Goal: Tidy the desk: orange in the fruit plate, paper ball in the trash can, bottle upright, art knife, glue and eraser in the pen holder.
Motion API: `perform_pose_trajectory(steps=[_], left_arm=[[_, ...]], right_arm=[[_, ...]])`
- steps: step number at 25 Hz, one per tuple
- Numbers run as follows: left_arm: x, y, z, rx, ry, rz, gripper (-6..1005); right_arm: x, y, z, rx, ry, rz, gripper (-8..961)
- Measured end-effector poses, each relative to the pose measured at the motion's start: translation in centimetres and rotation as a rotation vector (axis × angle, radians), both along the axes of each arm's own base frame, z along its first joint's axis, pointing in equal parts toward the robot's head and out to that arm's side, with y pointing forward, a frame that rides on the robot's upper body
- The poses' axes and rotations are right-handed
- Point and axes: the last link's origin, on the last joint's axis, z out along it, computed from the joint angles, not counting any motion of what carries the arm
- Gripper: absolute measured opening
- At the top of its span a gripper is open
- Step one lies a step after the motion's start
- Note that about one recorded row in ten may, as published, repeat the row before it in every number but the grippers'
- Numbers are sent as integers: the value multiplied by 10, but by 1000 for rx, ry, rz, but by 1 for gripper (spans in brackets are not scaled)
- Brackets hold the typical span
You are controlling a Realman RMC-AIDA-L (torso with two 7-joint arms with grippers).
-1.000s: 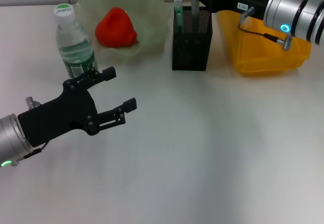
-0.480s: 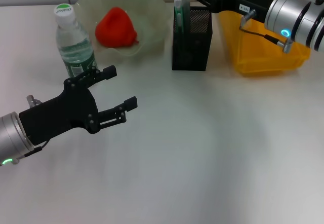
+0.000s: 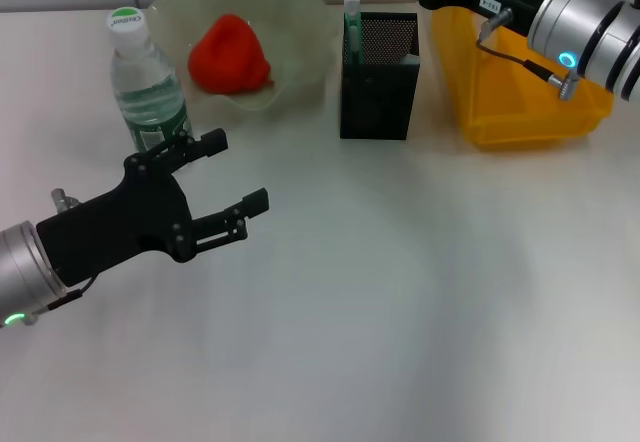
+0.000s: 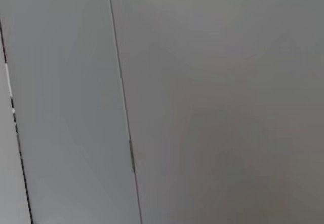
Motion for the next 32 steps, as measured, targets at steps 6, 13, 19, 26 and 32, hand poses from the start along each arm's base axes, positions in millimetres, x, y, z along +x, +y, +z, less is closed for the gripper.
perform_pose_trajectory(steps=[6,13,19,26,32], left_arm=[[0,-1,0,-3,0,-2,859],[1,-2,1,-23,-11,-4,859],[-1,-5,19,-86,-41,-17,859],[-2,-10,32,-205,-33,-28,859],[0,-11,29,-305,17,-34,859]], right_arm=[[-5,-7,8,7,105,35,765],[-9,-47,25,-34,303,223,774],[-2,-81,33,-216,340,321,774],[9,-100,28,-489,209,339,775],[19,-111,8,-635,65,323,775]])
